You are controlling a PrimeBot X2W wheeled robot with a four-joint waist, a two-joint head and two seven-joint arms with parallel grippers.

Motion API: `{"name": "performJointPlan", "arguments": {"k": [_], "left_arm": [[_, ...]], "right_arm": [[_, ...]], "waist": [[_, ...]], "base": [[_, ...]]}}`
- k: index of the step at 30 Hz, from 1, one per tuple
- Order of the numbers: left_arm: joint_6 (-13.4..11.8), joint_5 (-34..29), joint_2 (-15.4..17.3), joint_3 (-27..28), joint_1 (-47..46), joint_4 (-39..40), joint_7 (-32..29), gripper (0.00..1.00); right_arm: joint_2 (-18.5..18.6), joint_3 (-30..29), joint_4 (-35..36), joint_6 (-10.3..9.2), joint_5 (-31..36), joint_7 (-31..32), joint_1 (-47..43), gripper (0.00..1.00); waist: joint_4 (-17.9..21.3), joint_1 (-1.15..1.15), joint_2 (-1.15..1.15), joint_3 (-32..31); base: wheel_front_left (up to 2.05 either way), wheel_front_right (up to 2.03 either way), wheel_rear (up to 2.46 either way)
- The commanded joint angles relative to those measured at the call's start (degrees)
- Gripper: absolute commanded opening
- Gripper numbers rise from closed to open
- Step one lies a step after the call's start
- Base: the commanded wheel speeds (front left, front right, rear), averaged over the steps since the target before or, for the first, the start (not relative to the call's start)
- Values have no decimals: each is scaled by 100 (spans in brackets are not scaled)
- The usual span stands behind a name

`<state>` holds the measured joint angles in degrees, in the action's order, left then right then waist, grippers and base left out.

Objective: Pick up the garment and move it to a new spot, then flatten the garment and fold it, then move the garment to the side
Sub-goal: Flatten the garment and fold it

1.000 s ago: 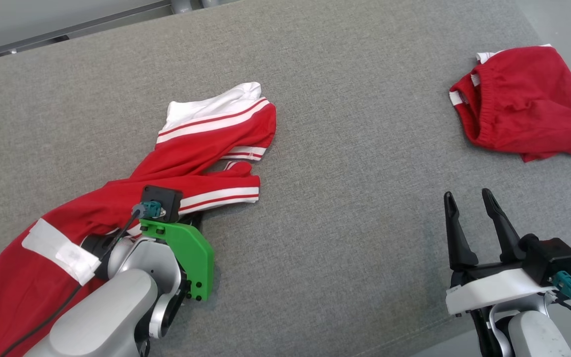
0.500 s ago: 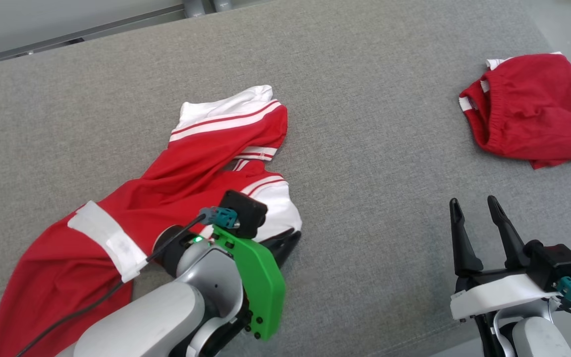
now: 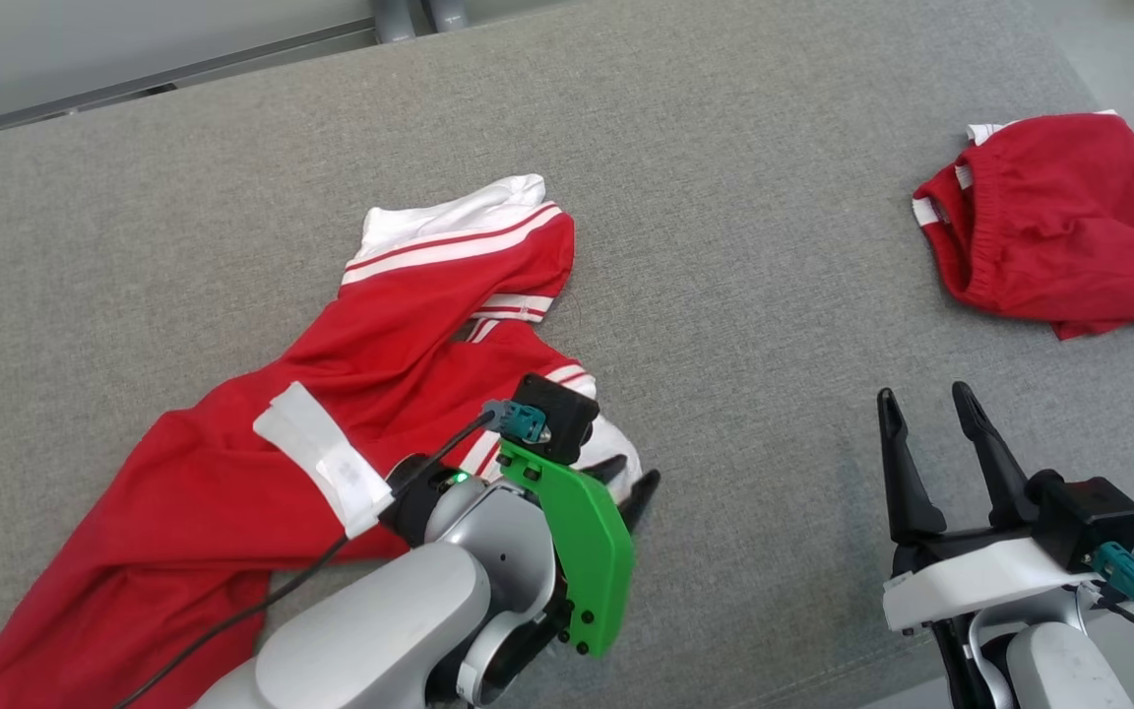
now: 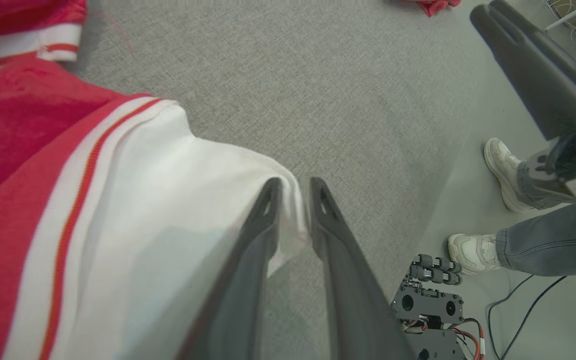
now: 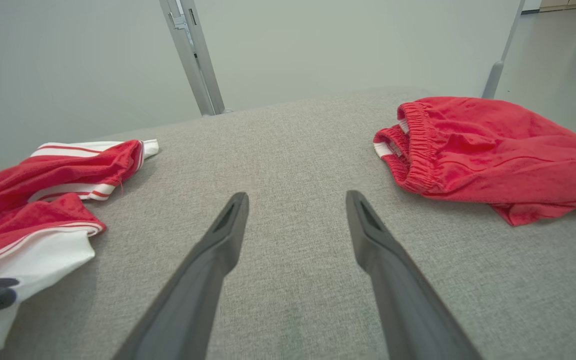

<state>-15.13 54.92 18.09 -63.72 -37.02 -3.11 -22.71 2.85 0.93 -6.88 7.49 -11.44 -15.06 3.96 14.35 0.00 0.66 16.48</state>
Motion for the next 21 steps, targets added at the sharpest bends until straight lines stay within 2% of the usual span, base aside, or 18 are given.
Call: {"name": "performJointPlan", "arguments": {"k": [1, 4, 9, 10, 15, 21], "left_arm": [[47, -85, -18, 1, 19, -90, 146, 100], [-27, -373, 40, -9, -68, -142, 455, 100], [-186, -500, 91, 300, 126, 224, 1138, 100], [-263, -677, 207, 340, 79, 271, 1286, 100], [-608, -804, 478, 691, 389, 674, 1915, 100], [-993, -915, 1059, 1026, 965, 816, 2478, 100]], "right_arm": [[12, -27, -16, 1, -34, -15, -72, 100], [11, -104, -16, 1, 28, -15, -152, 100], [11, -256, 106, 1, 184, -16, -176, 100], [12, -282, 135, 1, 211, -16, -180, 100], [12, -376, 310, 1, 361, -15, -219, 100], [13, -452, 510, 1, 523, -15, -352, 100]], "waist": [[13, 0, -66, -8], [-35, 0, -66, -73], [-247, 0, -66, -238], [-306, 0, -66, -277], [-637, 0, -66, -509], [-1003, 0, -66, -844]], "base": [[0, 0, 0], [0, 0, 0], [0, 0, 0], [0, 0, 0], [0, 0, 0], [0, 0, 0]]}}
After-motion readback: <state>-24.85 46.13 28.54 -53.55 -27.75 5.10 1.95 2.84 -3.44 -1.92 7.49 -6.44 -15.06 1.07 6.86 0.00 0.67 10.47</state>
